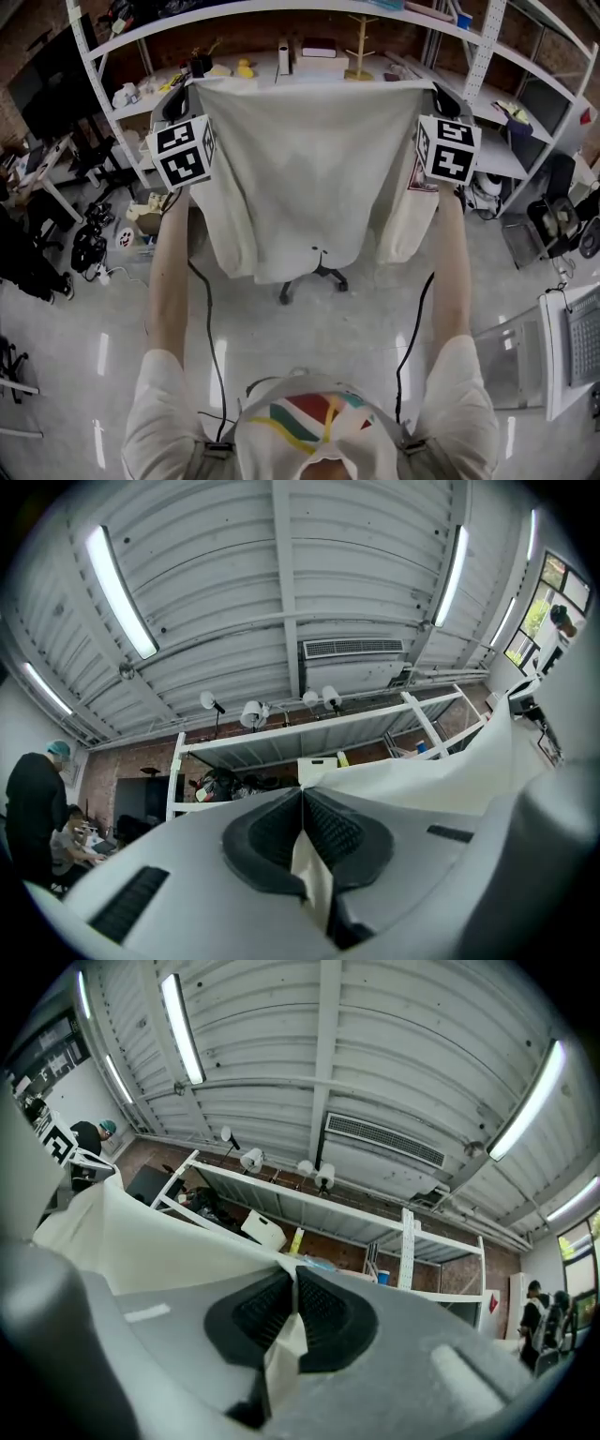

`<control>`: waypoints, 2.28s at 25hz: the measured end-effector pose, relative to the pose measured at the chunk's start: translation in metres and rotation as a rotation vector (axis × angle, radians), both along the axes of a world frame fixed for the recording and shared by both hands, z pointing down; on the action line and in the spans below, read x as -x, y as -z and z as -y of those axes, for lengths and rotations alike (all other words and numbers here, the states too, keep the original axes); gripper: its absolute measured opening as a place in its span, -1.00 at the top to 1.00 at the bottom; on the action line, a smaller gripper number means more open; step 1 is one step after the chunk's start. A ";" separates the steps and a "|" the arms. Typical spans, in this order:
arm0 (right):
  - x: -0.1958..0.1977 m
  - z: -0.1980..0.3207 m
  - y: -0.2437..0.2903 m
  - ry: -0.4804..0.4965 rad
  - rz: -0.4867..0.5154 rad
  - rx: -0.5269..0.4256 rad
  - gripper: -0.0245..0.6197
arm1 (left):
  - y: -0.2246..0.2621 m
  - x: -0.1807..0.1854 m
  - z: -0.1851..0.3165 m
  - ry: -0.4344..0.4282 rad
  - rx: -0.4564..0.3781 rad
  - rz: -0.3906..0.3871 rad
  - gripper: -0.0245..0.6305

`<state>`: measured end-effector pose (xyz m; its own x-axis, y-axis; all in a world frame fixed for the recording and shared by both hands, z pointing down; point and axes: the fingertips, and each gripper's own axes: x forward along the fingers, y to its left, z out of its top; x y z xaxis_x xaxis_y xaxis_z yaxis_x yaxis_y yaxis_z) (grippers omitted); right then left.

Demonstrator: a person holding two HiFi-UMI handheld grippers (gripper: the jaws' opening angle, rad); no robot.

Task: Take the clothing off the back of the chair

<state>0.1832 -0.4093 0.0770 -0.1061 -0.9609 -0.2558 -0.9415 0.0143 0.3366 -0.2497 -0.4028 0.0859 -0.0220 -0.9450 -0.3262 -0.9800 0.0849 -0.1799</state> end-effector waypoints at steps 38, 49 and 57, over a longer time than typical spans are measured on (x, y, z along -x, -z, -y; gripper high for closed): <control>0.090 -0.182 0.090 0.260 0.019 -0.364 0.90 | 0.087 -0.093 -0.176 -0.201 -0.255 -0.022 0.89; 0.107 -0.185 -0.049 0.272 -0.026 -0.128 0.90 | -0.040 -0.088 -0.194 -0.190 -0.099 -0.040 0.88; 0.104 -0.166 -0.149 0.253 0.020 0.117 0.90 | -0.119 -0.087 -0.179 -0.184 0.057 -0.057 0.89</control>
<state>0.0787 -0.2429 0.2260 -0.3422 -0.9277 -0.1491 -0.9095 0.2871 0.3006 -0.1630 -0.2240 0.2047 0.1360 -0.9517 -0.2751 -0.9868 -0.1056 -0.1225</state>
